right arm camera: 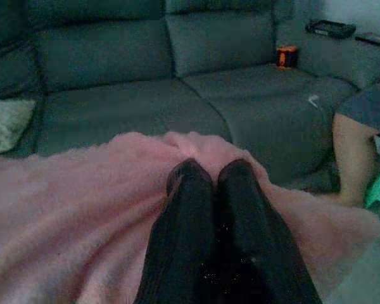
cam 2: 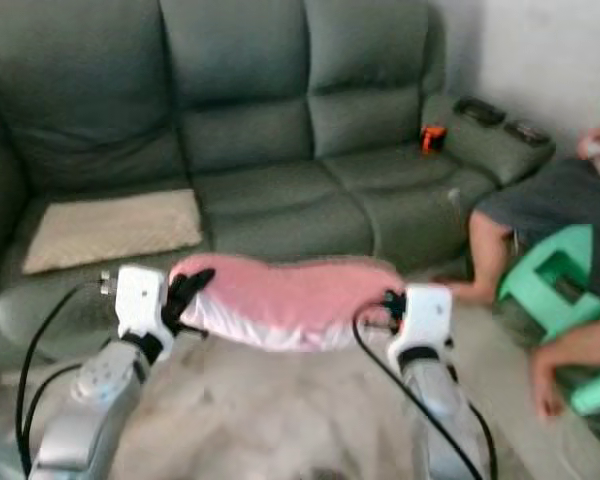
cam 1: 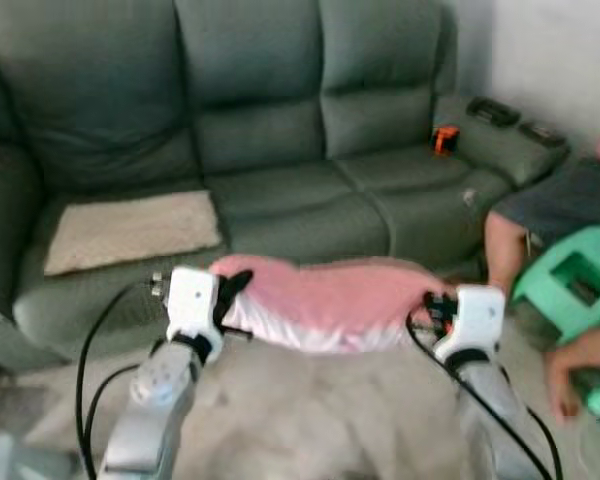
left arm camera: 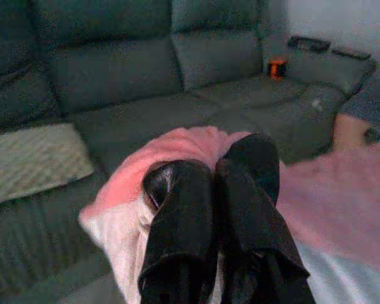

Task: Move the pillow to the sofa

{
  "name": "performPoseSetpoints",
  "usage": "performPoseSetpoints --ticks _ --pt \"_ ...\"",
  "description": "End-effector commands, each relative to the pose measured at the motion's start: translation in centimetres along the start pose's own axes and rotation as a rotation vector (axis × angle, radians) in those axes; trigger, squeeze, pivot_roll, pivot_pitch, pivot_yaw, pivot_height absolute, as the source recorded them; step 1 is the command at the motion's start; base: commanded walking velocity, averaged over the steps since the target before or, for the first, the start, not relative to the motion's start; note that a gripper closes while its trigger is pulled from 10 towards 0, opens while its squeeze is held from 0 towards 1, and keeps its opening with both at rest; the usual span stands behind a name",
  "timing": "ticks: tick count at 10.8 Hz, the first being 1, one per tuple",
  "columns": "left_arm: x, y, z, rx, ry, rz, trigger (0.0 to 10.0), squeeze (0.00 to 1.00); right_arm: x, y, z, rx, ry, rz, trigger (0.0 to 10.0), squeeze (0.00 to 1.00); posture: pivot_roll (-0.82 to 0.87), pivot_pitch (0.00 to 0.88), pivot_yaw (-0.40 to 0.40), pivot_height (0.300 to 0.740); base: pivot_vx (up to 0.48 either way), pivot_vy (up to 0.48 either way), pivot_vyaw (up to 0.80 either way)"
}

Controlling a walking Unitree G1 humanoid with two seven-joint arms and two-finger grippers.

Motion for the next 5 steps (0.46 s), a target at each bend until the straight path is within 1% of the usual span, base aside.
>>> performPoseSetpoints --ticks 1,5 --pt "0.68 -0.19 0.4 -0.024 -0.013 0.023 10.0 0.0 0.61 -0.13 0.16 -0.007 0.001 0.028 10.0 0.0 -0.02 0.0 -0.031 0.74 0.0 0.0 0.0" --pt "0.95 -0.14 0.62 -0.058 -0.005 0.033 10.0 0.0 0.69 -0.21 -0.16 -0.001 -0.004 0.034 10.0 0.0 -0.02 0.0 -0.026 0.74 0.0 0.0 0.0"
Point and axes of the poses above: a point about 5 cm out from each wrist's last joint towards the gripper, its own y axis pointing back from the gripper into the wrist, its own x axis along the axis of the wrist's last joint, z = x × y, the point moved 2 cm from there along -y, pointing out of the wrist towards the gripper, and after that the axes turned 8 degrees about y, right-handed, at the moved point
